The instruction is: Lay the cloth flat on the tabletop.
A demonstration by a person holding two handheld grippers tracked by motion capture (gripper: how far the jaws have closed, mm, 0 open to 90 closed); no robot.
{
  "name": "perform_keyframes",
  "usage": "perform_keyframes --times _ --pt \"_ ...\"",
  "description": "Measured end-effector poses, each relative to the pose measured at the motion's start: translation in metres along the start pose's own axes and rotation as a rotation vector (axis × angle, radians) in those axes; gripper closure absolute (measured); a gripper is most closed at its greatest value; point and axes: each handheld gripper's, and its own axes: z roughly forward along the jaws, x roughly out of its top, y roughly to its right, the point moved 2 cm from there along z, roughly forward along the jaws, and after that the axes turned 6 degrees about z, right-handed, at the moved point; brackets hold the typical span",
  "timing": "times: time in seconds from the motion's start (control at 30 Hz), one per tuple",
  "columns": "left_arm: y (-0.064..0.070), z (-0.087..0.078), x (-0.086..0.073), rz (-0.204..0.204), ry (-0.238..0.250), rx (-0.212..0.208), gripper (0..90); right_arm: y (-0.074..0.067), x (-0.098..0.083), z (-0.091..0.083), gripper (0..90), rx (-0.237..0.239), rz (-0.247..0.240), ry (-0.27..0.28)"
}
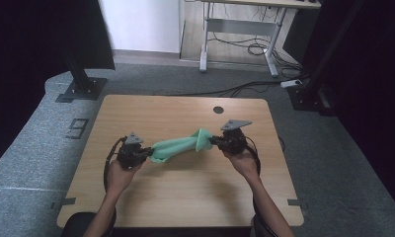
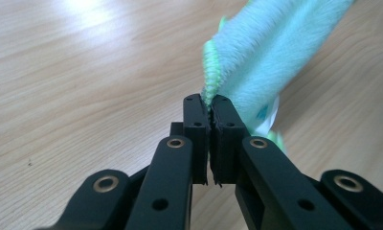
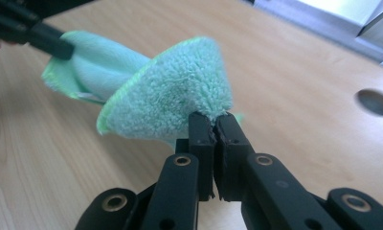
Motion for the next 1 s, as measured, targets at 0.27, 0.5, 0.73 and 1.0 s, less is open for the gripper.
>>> perform_keyframes --times 0.27,0.5,0.73,1.0 --pt "-0.002 0.010 -0.003 -0.002 -0.041 0.006 77.9 0.012 0.024 -0.003 82.3 -0.047 0.033 0.011" --pt "-0.016 0.039 -0.041 -0.009 -0.178 0.097 53.5 0.040 0.003 0.037 47.5 -0.149 0.100 -0.069" --pt "-0.010 0.025 -0.031 0.037 -0.109 0.080 42.8 0.040 -0.017 0.029 50.2 -0.116 0.097 -0.096" --pt "0.014 0.022 -0.020 0.129 -0.085 0.026 39.3 0.041 -0.050 0.044 55.8 -0.085 0.109 -0.157"
